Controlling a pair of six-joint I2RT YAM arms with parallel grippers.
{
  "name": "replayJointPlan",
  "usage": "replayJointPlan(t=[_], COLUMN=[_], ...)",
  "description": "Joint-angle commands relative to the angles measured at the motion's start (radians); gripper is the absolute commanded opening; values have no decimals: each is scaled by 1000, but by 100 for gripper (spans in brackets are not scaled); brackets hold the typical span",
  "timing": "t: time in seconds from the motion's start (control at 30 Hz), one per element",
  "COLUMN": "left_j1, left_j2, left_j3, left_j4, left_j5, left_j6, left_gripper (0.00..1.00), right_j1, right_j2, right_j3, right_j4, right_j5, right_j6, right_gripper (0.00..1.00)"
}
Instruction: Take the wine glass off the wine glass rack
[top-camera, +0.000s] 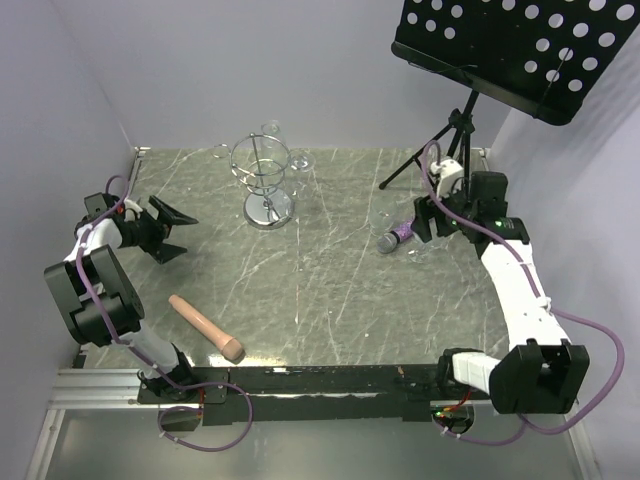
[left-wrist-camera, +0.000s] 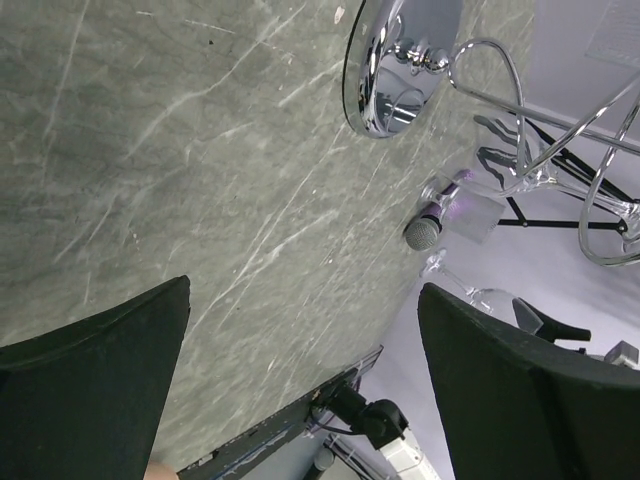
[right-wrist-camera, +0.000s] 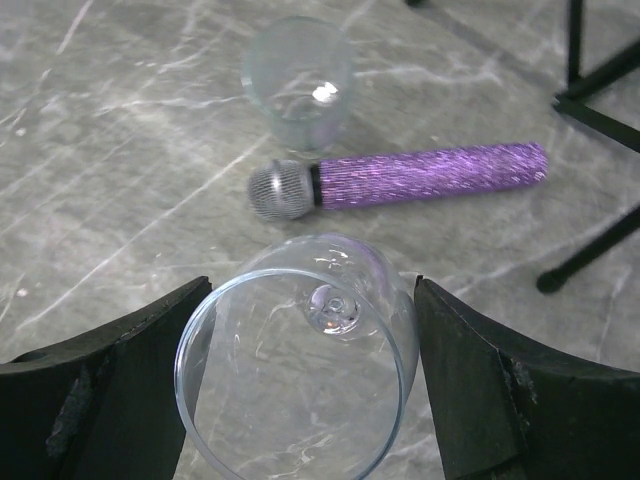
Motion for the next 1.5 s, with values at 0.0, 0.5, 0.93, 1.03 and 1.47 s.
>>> replayJointPlan(t=[0.0,0.5,0.93,1.03,1.47], left_j1=[12,15,15,15,15], left_j2=[-8,-55,-70,-74,-64], left_j3=[39,-12,-12,-10,-4], left_j4=[8,36,42,42,51], left_j5=[-5,-22,-27,-25,-17], left_j6=[21,10,7,7,-2], left_gripper=[100,100,100,100,100], right_j1=[-69,-166,-187,-189,-189], right_j2=[11,109,192,202,232], right_j3=[-3,-29,20,25,51], right_j4=[147,247,255,255,232], right_j5=[-24,-33,-44,-46,-33], right_j6=[46,93,124,125,148], right_gripper=[41,42,43,45,55])
